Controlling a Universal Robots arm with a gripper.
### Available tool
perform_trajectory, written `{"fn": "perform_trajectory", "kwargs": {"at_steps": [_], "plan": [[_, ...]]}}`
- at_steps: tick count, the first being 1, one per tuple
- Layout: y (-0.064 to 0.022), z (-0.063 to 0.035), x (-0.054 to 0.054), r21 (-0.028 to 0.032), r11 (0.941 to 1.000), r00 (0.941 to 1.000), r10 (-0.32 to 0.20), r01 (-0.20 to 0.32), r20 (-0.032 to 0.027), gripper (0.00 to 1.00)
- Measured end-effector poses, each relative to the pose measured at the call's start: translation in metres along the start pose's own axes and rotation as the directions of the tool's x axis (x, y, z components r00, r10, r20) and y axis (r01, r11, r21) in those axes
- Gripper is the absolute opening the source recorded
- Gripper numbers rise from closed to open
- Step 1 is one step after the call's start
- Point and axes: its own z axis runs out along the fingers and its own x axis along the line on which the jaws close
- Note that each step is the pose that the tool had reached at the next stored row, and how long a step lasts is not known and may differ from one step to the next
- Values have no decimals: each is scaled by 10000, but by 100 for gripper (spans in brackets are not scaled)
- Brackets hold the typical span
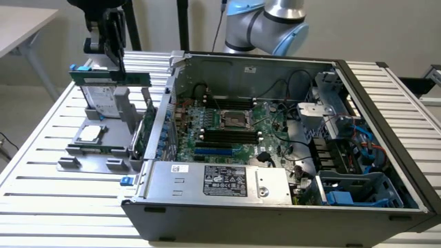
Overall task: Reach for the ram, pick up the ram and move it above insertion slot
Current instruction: 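Pick up the ram and move it above insertion slot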
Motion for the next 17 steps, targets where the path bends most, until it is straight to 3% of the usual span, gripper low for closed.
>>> {"fn": "perform_trajectory", "kwargs": {"at_steps": [17], "plan": [[-527,-157,-151,0,10000,10000,0,0,0,13]]}}
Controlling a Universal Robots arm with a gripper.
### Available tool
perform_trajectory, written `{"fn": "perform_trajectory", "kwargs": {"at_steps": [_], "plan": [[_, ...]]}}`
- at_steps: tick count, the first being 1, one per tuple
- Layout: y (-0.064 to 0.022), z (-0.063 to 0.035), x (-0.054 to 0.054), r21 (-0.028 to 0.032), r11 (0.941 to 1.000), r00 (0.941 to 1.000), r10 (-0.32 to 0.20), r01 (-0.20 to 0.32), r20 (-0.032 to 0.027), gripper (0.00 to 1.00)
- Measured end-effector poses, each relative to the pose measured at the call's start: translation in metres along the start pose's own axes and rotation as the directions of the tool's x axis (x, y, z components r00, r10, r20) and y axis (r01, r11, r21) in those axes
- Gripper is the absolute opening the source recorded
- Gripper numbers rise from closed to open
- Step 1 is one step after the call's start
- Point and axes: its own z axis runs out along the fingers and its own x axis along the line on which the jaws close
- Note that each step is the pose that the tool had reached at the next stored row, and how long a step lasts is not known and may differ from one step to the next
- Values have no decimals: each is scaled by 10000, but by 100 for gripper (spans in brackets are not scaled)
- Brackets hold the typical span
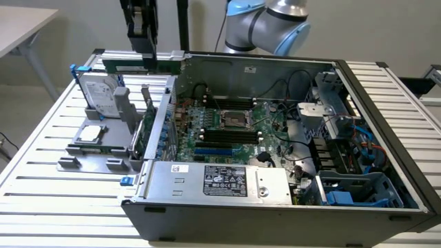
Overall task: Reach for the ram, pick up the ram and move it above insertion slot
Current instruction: 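Pick up the ram and move it above insertion slot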
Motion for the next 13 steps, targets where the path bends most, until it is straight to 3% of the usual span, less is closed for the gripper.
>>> {"fn": "perform_trajectory", "kwargs": {"at_steps": [13], "plan": [[-411,-138,-110,0,10000,10000,1,-1,1,13]]}}
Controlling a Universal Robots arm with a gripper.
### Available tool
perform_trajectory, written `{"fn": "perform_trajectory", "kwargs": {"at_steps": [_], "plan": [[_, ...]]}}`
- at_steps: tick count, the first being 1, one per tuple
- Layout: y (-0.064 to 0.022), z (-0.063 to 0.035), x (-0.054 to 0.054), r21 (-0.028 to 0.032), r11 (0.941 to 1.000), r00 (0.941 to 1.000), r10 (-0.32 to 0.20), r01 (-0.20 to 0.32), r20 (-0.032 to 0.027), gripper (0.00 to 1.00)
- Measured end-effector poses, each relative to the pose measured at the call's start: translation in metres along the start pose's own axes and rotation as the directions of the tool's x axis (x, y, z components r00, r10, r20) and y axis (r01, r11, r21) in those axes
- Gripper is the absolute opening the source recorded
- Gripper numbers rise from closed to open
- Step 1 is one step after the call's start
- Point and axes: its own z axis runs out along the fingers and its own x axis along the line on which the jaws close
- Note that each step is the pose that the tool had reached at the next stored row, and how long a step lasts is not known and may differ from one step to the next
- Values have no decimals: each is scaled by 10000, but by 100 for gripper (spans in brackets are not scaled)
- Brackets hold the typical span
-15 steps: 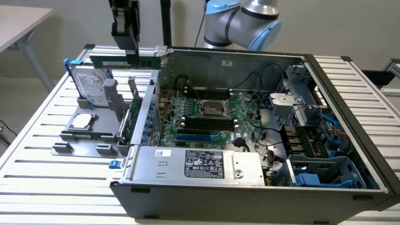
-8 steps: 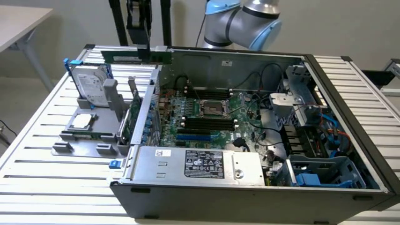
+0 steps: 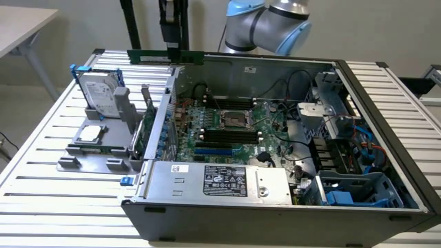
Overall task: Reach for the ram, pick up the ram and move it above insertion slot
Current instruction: 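Pick up the ram and move it above insertion slot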
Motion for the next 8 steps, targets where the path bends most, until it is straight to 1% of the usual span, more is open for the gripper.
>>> {"fn": "perform_trajectory", "kwargs": {"at_steps": [6,7,8], "plan": [[-267,-71,-2,0,10000,10000,0,0,1,13],[-290,-74,-3,-2,10000,10000,0,0,-1,13],[-299,-73,-1,-29,10000,10000,0,0,3,13]]}}
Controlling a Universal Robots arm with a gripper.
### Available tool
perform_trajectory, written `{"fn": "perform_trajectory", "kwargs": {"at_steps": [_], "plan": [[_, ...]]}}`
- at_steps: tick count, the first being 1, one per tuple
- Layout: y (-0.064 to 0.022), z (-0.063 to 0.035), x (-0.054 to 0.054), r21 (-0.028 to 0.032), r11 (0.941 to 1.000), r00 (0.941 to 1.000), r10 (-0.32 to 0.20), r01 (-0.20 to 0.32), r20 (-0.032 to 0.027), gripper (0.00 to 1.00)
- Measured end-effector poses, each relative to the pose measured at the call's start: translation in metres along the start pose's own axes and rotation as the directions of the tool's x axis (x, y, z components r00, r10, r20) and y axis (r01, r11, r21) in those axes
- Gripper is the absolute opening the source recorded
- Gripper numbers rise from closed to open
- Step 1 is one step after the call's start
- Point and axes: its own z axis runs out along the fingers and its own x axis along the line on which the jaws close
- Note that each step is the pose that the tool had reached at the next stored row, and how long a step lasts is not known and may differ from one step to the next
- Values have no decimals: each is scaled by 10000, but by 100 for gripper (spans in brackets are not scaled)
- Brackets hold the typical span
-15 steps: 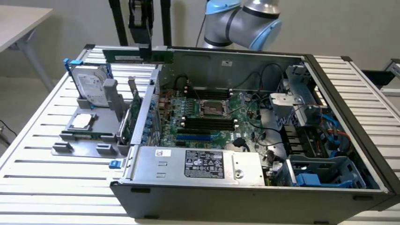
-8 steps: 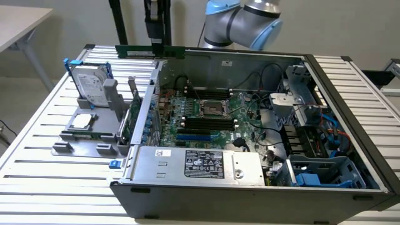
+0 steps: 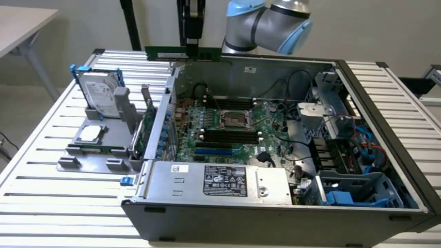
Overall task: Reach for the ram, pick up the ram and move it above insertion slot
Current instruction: 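Pick up the ram and move it above insertion slot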
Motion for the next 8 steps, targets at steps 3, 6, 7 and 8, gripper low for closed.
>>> {"fn": "perform_trajectory", "kwargs": {"at_steps": [3,6,7,8], "plan": [[0,0,0,-3,10000,10000,1,-1,0,13],[0,-1,0,-3,10000,10000,5,-5,-1,13],[0,-1,0,-4,10000,10000,5,-5,-1,13],[0,-1,0,-3,10000,10000,5,-5,-1,13]]}}
